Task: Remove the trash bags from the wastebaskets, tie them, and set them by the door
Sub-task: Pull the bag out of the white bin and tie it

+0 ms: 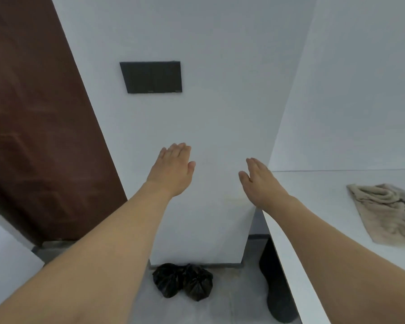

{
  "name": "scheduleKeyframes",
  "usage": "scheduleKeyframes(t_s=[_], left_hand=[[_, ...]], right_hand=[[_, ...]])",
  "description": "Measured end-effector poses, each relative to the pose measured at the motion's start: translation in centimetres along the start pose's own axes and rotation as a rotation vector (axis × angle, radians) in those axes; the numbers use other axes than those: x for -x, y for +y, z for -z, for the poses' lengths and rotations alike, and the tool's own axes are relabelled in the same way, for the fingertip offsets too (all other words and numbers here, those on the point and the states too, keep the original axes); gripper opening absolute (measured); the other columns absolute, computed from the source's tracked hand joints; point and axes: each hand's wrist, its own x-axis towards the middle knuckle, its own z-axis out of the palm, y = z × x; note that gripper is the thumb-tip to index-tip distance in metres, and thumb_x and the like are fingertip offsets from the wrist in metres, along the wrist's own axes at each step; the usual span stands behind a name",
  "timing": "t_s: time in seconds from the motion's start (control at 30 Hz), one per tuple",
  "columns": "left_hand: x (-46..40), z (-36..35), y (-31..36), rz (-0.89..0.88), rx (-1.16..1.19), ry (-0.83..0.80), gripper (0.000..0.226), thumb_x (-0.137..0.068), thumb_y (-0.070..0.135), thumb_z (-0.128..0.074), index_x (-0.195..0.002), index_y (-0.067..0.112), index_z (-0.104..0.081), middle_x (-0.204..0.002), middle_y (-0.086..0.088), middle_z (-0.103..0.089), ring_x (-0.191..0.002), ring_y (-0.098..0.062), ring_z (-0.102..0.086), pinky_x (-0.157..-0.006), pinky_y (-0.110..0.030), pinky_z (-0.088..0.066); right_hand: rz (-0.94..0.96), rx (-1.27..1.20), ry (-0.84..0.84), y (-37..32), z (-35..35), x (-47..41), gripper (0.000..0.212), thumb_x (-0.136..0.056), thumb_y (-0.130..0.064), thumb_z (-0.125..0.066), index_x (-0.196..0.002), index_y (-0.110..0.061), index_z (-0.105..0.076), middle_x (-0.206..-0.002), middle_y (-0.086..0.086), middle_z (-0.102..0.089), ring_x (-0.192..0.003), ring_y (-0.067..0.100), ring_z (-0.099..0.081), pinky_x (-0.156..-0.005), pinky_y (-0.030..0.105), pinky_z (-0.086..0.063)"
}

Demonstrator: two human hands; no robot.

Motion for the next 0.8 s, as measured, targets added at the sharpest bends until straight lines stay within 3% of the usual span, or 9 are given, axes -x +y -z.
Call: scheduleKeyframes(t_s=[0.43, 0.53, 0.8], left_hand=[[-3.5, 0.1, 3.4, -0.154, 0.051, -0.043, 0.053, -0.103, 0.032, -0.028, -0.15, 0.007, -0.023, -0.16, -0.009, -0.02, -0.148, -0.023, -0.012, -0.121, -0.041, -0.005], [-3.4, -1.1, 6.7, -0.232, 0.083, -0.075, 0.053, -0.103, 0.032, -0.028, -0.15, 0.007, -0.022, -0.16, -0.009, -0.019, -0.149, -0.023, -0.01, -0.121, -0.041, -0.005], [0.5, -2.3, 17.5, -0.427, 0.097, -0.12, 0.054, -0.103, 0.033, -0.026, -0.152, 0.009, -0.019, -0.161, -0.008, -0.016, -0.149, -0.022, -0.009, -0.121, -0.042, -0.004]], right_hand=[[-0.216, 0.007, 0.119, 2.7, 2.9, 4.4, 0.052, -0.103, -0.024, -0.03, -0.149, -0.001, -0.021, -0.158, 0.011, -0.021, -0.146, 0.021, -0.015, -0.116, 0.027, -0.01], [-0.291, 0.034, 0.128, 4.9, 3.5, 7.0, 0.054, -0.104, -0.025, -0.029, -0.151, -0.002, -0.016, -0.16, 0.011, -0.017, -0.148, 0.021, -0.011, -0.117, 0.027, -0.007], [-0.425, 0.017, 0.232, 10.7, 6.6, 17.3, 0.049, -0.103, -0.019, -0.032, -0.147, 0.002, -0.024, -0.152, 0.013, -0.03, -0.14, 0.025, -0.024, -0.11, 0.025, -0.014]])
